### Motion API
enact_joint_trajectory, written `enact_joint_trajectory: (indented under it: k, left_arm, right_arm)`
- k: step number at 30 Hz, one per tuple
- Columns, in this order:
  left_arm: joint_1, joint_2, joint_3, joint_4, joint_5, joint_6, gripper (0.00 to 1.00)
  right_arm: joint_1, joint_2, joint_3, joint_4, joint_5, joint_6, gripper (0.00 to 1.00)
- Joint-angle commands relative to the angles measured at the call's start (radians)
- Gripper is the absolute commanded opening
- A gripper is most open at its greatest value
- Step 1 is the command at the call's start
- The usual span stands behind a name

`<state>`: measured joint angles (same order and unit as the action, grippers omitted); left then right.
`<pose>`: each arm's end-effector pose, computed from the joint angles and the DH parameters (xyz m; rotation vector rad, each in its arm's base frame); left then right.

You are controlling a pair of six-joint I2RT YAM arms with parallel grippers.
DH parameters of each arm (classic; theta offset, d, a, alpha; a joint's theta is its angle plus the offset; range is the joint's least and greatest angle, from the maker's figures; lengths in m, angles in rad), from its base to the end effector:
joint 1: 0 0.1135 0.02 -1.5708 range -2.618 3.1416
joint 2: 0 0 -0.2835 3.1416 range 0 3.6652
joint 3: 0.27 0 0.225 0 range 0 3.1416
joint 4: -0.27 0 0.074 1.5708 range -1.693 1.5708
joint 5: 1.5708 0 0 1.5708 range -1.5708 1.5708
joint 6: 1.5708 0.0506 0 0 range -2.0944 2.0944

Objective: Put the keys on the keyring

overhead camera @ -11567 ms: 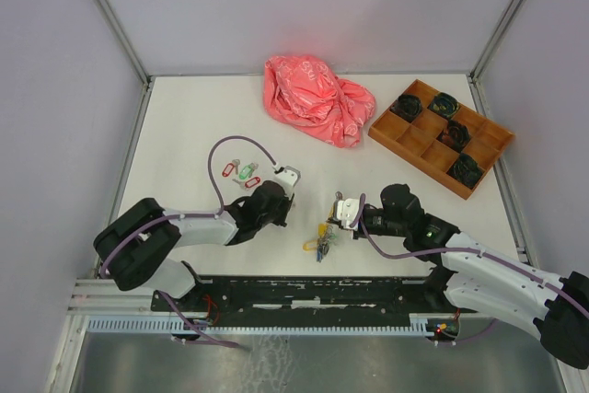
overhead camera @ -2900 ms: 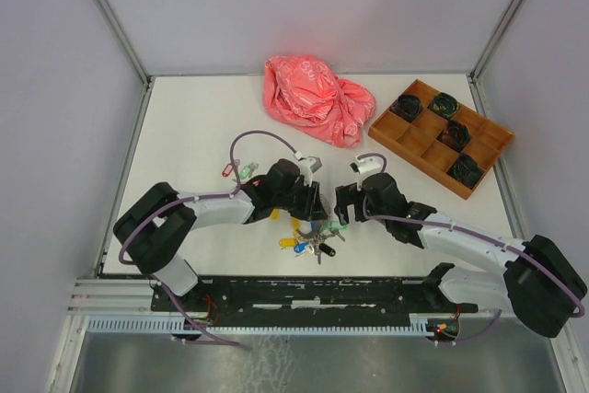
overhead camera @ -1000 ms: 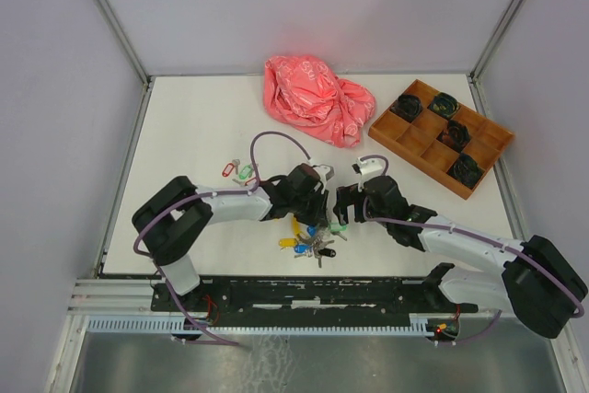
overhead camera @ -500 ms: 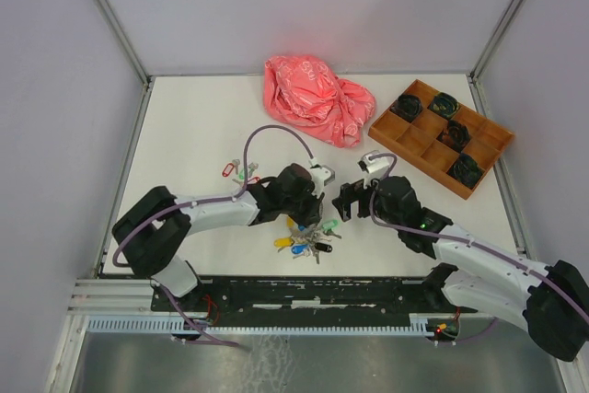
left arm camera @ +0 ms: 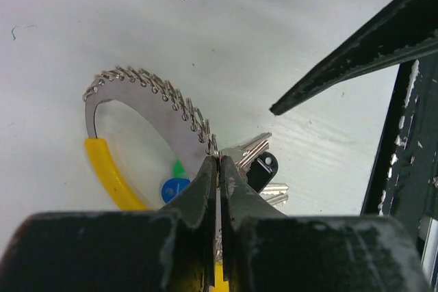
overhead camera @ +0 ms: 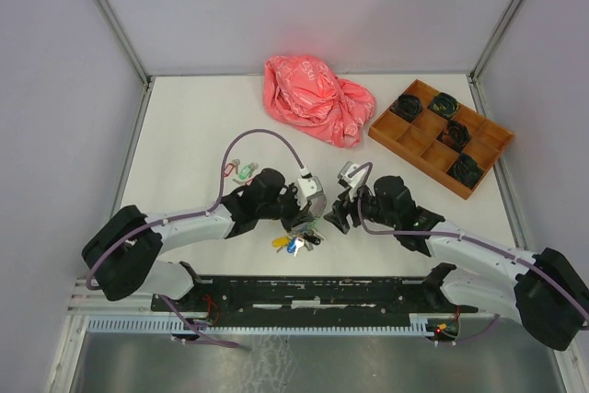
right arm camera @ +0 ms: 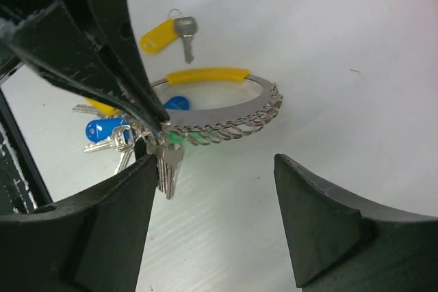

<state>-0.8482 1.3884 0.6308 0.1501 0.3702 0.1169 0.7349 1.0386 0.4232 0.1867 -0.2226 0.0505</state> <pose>0.1627 -0.2123 0.2177 1.2327 1.8810 -0.8097 0.1409 0.1424 0.2303 -0.8296 1.8888 0.7183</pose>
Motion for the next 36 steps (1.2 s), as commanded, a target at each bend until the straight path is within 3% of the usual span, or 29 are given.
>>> enact_joint_trajectory:
  k: [1,7,21,28,36]
  left_arm:
    - [0.042,-0.06,-0.037,0.102,0.097,0.133,0.03]
    - [0.061,-0.091,-0.055,0.083,0.15,0.165,0.03]
    - [0.077,-0.093,-0.048,0.055,0.202,0.176,0.03]
    - [0.077,-0.093,-0.044,0.046,0.22,0.176,0.03]
    - [0.079,-0.1,-0.048,0.046,0.228,0.177,0.03]
  right_arm:
    - [-0.003,0.028,-0.003,0.102,-0.182,-0.098,0.77]
    - [0.001,0.104,0.021,0.157,-0.328,-0.209,0.72]
    - [0.003,0.223,0.076,0.237,-0.369,-0.363,0.7]
    - [0.002,0.259,0.101,0.227,-0.417,-0.405,0.6]
    - [0.002,0.277,0.119,0.186,-0.437,-0.424,0.4]
